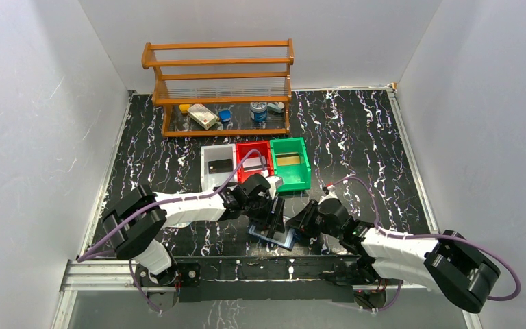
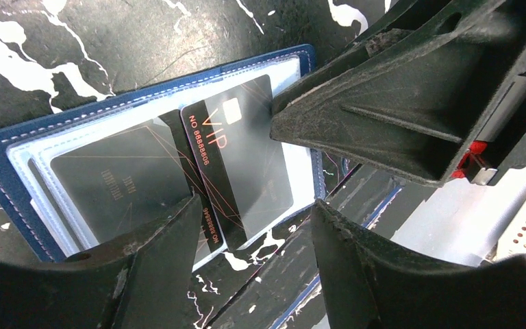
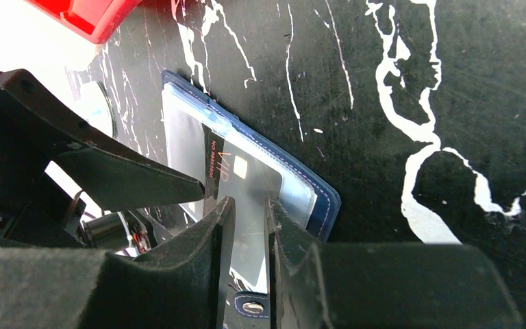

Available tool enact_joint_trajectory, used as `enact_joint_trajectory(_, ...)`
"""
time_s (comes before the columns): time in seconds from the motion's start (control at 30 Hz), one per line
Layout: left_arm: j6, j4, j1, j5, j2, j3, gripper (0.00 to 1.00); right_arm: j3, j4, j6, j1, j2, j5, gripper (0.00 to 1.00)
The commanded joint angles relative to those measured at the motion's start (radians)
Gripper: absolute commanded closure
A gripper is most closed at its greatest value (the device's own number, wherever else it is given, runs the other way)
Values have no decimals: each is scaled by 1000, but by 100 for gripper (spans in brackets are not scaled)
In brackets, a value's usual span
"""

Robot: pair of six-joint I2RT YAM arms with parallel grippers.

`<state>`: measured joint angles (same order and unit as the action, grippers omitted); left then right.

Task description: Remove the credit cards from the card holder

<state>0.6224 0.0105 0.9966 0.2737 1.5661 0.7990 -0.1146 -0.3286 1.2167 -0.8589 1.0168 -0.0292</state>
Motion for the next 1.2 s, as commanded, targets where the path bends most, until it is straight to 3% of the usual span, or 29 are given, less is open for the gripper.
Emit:
enact_joint_trajectory(0.0,52,34,-2,-33,5,-50,42,59,123,-26,0,52,-24,68)
enact_joint_trajectory(0.17,83,14,-22,-27,-18,-83,44,74,94,-17,2,68,-17,68)
enact_joint_trajectory(0.43,158,-162,-100,162,-40,-169,57,78,81,-15,1,80,-16,68)
enact_joint_trajectory(0.57,151,-174,-108,225,-32,-154,66,77,73,-11,2,87,-17,68)
enact_joint_trajectory(0.77,158,-210,-116,275,-24,-146,72,76,67,-9,1,96,-10,68)
enact_joint_trajectory(0.9,161,-225,-119,303,3,-138,84,74,63,-8,1,98,-15,68)
enact_joint_trajectory(1.17,148,-214,-120,279,-18,-144,90,67,69,-11,1,104,-15,68)
